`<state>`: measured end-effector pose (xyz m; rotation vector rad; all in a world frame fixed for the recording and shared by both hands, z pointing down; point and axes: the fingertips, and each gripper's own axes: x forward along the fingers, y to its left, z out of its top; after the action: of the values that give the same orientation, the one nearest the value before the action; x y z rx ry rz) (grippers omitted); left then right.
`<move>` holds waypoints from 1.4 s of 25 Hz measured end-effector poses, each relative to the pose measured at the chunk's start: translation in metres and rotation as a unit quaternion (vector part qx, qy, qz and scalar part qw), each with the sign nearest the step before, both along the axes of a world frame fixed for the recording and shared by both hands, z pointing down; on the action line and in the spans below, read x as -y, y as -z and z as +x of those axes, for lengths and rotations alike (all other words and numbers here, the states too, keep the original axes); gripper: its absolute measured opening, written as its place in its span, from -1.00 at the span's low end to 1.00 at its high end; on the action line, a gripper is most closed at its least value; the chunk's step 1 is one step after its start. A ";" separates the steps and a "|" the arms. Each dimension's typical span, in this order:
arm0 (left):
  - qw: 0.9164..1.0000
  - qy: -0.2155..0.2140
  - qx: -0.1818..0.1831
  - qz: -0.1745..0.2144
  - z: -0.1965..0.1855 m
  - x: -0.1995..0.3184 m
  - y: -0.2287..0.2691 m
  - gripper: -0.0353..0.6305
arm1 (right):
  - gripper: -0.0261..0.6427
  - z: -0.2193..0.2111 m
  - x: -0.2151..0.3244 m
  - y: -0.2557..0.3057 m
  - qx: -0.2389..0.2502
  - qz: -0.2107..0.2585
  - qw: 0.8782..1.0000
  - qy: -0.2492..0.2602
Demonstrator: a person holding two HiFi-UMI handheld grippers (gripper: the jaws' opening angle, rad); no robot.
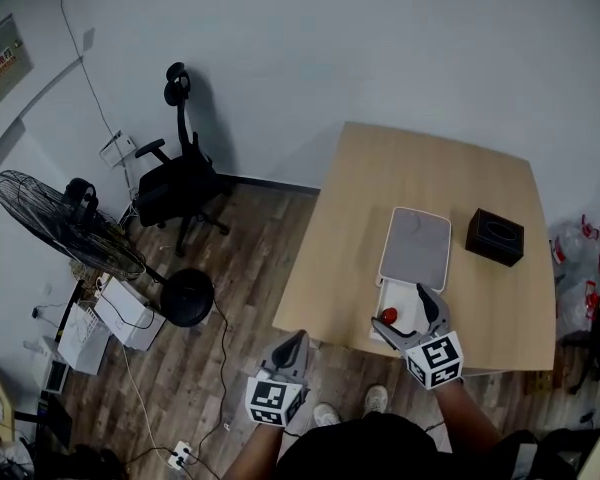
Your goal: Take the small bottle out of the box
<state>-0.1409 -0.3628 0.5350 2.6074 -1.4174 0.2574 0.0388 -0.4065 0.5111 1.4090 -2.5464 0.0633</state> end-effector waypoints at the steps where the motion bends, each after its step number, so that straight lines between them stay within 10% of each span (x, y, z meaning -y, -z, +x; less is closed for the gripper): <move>1: 1.000 0.001 0.000 -0.001 0.003 0.000 -0.001 -0.85 | 0.59 0.003 0.002 -0.005 -0.001 -0.002 1.000 -0.002; 14: 1.000 0.020 0.005 -0.023 0.007 -0.007 -0.017 -0.85 | 0.78 0.017 0.008 -0.117 -0.041 -0.118 0.992 0.008; 25: 0.999 0.033 0.010 -0.035 0.004 -0.008 -0.025 -0.85 | -0.11 0.022 0.022 -0.148 -0.045 -0.146 0.988 0.007; 35: 0.999 0.032 0.005 -0.030 0.006 -0.007 -0.023 -0.85 | -0.45 0.019 0.020 -0.167 -0.080 -0.160 0.984 -0.002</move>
<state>-0.1351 -0.3556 0.5585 2.5117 -1.4699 0.2989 0.0580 -0.4266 0.6781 1.2408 -2.2790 0.3312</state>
